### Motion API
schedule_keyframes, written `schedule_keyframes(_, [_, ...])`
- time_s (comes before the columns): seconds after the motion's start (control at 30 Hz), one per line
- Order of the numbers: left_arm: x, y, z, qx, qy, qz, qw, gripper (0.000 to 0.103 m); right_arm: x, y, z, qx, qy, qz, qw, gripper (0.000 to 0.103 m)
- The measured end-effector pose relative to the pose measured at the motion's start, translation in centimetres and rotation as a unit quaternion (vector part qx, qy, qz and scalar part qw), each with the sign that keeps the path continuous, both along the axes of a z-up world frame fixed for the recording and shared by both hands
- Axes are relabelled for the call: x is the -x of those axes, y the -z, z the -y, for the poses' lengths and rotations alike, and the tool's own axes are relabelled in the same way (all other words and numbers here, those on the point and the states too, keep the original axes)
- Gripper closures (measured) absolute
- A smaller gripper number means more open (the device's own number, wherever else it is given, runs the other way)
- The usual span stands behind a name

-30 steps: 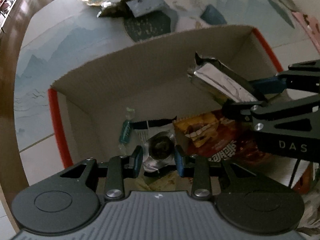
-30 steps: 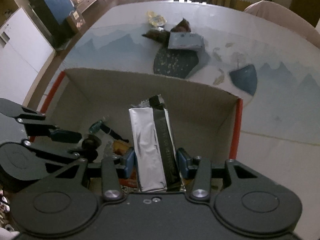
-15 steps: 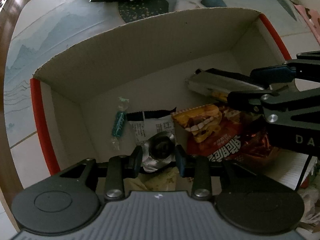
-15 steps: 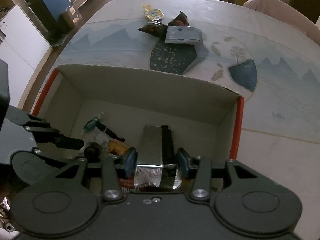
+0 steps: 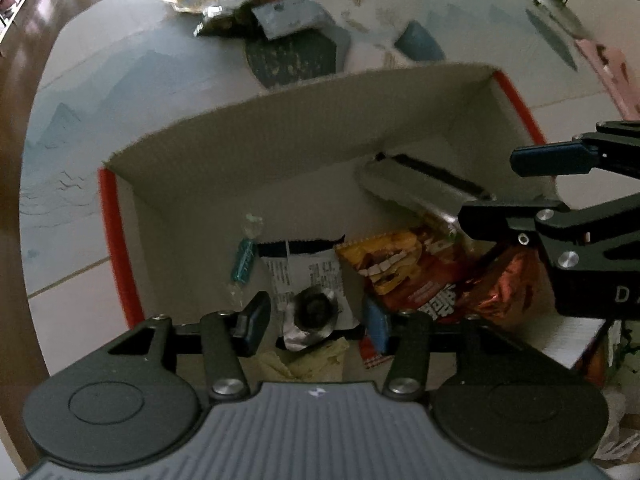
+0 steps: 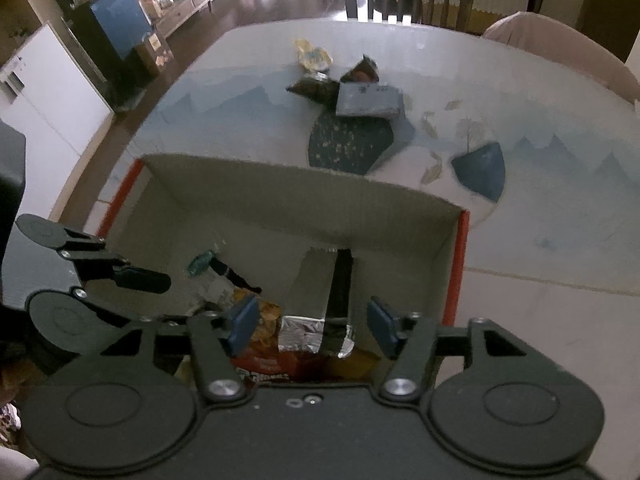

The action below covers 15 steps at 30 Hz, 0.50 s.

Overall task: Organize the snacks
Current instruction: 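Open both tools to release the silver bar and dark candy in the box, then move both tools back to the remaining wrappers on the table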

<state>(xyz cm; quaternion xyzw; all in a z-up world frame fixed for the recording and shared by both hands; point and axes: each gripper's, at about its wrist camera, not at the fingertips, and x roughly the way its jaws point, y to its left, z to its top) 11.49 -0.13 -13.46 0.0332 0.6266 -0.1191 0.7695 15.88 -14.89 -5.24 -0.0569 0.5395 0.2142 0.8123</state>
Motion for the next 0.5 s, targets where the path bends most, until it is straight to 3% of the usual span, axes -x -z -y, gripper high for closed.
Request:
schedule_keyframes(0.17, [0.2, -2.8, -0.3, 0.007, 0.003, 0.038, 0.9992, 0.053, 0.3, -1.9, 0.6, -0.013, -0.001, 0.017, 1.000, 0.039])
schedule_keyframes(0.3, [0.3, -5.1, -0.5, 0.014, 0.003, 0.069, 0.9975, 0.051, 0.4, -3.4, 0.9, -0.023, -0.001, 0.036, 0.999, 0.026])
schedule_keyframes(0.5, [0.0, -8.5, -0.9, 0.021, -0.005, 0.121, 0.9924, 0.046, -0.2, -5.7, 1.0, -0.038, -0.010, 0.057, 0.998, 0.025])
